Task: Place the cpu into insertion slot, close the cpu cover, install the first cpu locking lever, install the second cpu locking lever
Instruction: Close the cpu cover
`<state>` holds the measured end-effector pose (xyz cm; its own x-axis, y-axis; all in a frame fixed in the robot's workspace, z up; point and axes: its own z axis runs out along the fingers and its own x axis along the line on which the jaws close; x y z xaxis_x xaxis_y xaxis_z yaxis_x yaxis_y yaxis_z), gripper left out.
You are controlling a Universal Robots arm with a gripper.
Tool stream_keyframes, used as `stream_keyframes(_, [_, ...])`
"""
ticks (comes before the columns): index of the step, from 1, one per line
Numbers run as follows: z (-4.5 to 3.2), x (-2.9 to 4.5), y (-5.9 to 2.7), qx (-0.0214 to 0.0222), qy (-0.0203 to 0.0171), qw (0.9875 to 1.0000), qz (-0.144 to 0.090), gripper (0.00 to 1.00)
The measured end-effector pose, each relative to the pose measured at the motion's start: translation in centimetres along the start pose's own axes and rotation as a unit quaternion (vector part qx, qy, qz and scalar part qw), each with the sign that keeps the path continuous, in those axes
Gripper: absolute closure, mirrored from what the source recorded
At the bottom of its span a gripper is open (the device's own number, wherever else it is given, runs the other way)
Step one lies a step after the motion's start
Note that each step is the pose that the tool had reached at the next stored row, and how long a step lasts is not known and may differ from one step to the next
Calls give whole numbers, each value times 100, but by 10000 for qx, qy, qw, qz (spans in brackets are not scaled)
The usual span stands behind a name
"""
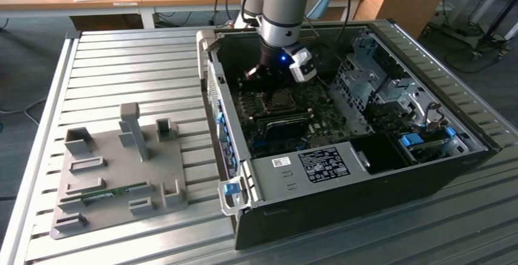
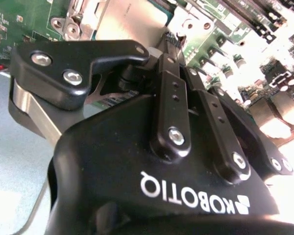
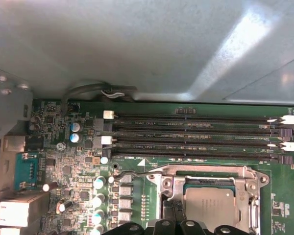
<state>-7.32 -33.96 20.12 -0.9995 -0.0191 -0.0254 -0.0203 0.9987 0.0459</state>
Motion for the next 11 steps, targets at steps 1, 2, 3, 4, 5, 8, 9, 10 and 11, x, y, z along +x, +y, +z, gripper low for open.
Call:
stream_keyframes(1, [-6,-1,1,0,0,10000,0,89])
stream_keyframes(2, [-13,0,1,0,0,10000,0,89])
stream_keyframes(3, [-22,0,1,0,0,10000,0,89])
stream_keyframes(4, [-31,-1,2,0,0,10000,0,89])
stream_keyframes(5, [-42,-1,2,1,1,10000,0,89])
stream_keyframes(8, [-76,-2,3,0,0,10000,0,89])
stream_keyframes(9, [-83,-2,4,0,0,10000,0,89])
stream_keyframes(10, [-84,-2,4,0,0,10000,0,89])
stream_keyframes(11, [-84,-2,4,0,0,10000,0,89])
